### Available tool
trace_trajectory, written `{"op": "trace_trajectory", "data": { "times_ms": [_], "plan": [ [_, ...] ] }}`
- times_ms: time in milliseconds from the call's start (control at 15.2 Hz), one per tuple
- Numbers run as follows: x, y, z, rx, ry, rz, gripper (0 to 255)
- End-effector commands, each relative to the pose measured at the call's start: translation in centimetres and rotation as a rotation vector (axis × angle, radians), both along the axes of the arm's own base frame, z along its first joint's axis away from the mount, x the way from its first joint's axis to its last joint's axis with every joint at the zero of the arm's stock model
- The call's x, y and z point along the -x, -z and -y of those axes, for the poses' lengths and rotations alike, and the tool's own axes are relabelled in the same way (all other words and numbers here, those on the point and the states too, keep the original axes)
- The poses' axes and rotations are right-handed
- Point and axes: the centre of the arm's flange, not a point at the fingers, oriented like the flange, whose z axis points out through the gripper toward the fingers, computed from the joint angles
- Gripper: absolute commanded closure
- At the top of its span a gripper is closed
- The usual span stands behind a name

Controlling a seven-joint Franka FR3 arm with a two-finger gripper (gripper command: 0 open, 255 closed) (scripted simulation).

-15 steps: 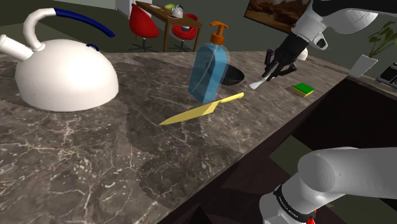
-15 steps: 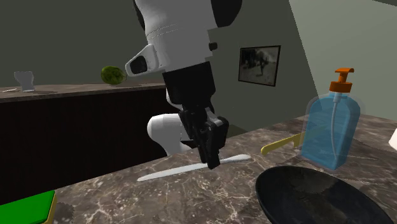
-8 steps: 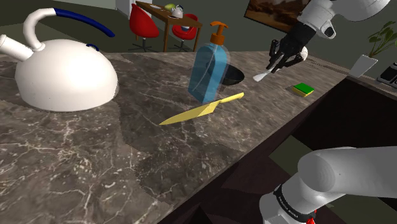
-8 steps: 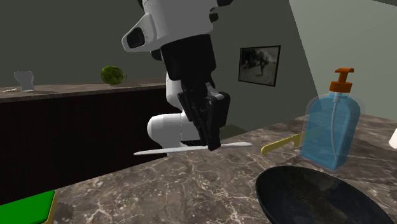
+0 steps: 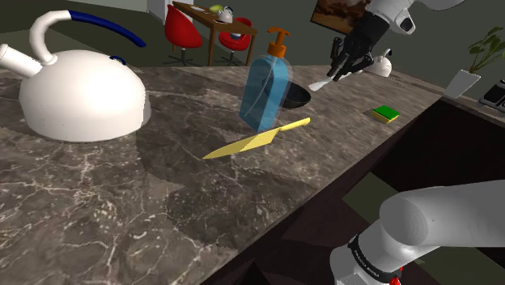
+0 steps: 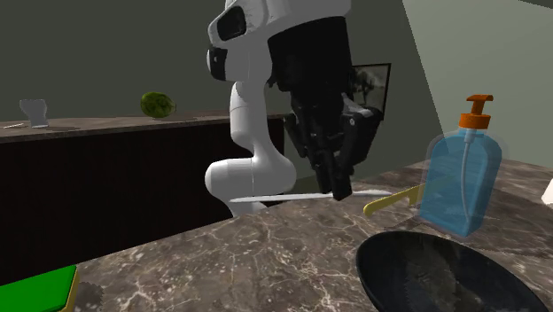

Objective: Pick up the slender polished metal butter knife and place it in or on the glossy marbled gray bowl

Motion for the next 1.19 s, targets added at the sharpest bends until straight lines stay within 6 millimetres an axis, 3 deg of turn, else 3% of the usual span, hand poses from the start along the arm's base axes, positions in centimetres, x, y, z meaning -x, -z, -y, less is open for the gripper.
{"op": "trace_trajectory", "data": {
  "times_ms": [0, 462, 1122],
  "plan": [
    [-2.2, 0.0, -1.8, -0.001, 0.0, 0.0, 255],
    [-9.4, -0.6, -7.7, -0.001, 0.0, 0.0, 255],
    [-9.4, 4.7, -7.7, -0.001, 0.0, 0.0, 255]
  ]
}}
